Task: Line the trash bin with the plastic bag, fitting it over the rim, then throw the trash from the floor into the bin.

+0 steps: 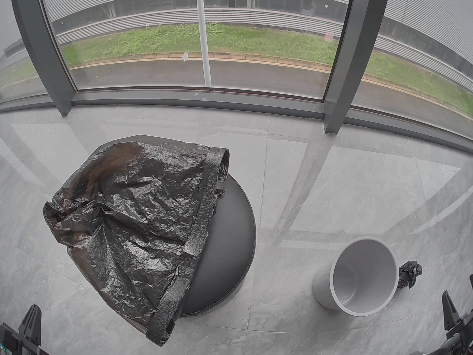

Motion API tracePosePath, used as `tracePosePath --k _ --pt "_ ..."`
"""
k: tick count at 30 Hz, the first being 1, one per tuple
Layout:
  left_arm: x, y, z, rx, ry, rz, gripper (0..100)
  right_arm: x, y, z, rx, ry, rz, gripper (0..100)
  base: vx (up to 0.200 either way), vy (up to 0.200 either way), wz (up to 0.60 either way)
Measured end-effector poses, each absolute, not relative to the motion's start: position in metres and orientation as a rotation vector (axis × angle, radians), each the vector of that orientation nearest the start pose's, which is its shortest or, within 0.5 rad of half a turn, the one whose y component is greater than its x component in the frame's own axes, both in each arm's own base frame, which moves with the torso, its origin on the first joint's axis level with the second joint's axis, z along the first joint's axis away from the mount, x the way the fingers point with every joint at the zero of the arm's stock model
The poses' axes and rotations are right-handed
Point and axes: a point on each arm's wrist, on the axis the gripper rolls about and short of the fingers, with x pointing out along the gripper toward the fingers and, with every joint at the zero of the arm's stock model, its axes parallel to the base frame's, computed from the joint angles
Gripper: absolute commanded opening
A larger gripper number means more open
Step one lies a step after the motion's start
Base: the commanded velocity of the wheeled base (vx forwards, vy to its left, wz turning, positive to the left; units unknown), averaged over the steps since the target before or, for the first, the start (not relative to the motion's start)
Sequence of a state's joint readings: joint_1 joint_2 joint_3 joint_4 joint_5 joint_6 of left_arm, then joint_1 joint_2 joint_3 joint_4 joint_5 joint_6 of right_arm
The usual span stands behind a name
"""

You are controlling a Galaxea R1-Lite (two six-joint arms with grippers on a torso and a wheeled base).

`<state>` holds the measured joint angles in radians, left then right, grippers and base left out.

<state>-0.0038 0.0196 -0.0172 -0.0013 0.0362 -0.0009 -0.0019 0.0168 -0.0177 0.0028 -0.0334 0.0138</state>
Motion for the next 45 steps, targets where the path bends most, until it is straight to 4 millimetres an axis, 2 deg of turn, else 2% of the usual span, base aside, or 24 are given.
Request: tracePosePath --k 2,3,7,12,15,19,24,32,38,45 --pt "-0.023 0.001 0.081 0.001 -0.001 0.025 0 -0.023 -0.001 0.081 0.014 0.001 -0.035 100 0.0 0.0 0.0" --pt "-0.023 0.001 0.081 0.005 -0.004 0.016 100 -0.023 -0.001 0.08 0.014 0.002 -0.035 100 0.0 0.0 0.0" --pt "-0.023 -0.001 0.085 0.032 -0.034 -0.036 100 -0.023 -0.001 0.08 0.014 0.002 -0.036 100 0.0 0.0 0.0" --pt "-0.027 -0.002 0.114 0.026 -0.108 -0.122 100 -0.023 -0.001 0.08 0.014 0.002 -0.036 100 0.0 0.0 0.0" --pt "-0.024 -0.004 0.133 0.028 -0.098 -0.261 100 -0.023 -0.001 0.08 0.014 0.002 -0.036 100 0.0 0.0 0.0" --pt "-0.012 -0.008 0.145 0.023 -0.015 -0.549 100 -0.023 -0.001 0.08 0.014 0.002 -0.036 100 0.0 0.0 0.0" --pt "0.015 -0.015 0.143 -0.009 0.188 -0.748 100 -0.023 -0.001 0.08 0.015 0.002 -0.036 100 0.0 0.0 0.0" --pt "0.05 -0.022 0.131 0.035 0.42 -0.685 100 -0.023 -0.001 0.08 0.015 0.002 -0.035 100 0.0 0.0 0.0" --pt "0.076 -0.031 0.129 0.219 0.448 -0.73 100 -0.023 -0.001 0.08 0.015 0.002 -0.036 100 0.0 0.0 0.0" --pt "0.085 -0.046 0.127 0.274 0.47 -0.865 100 -0.023 -0.001 0.08 0.017 0.002 -0.035 100 0.0 0.0 0.0"
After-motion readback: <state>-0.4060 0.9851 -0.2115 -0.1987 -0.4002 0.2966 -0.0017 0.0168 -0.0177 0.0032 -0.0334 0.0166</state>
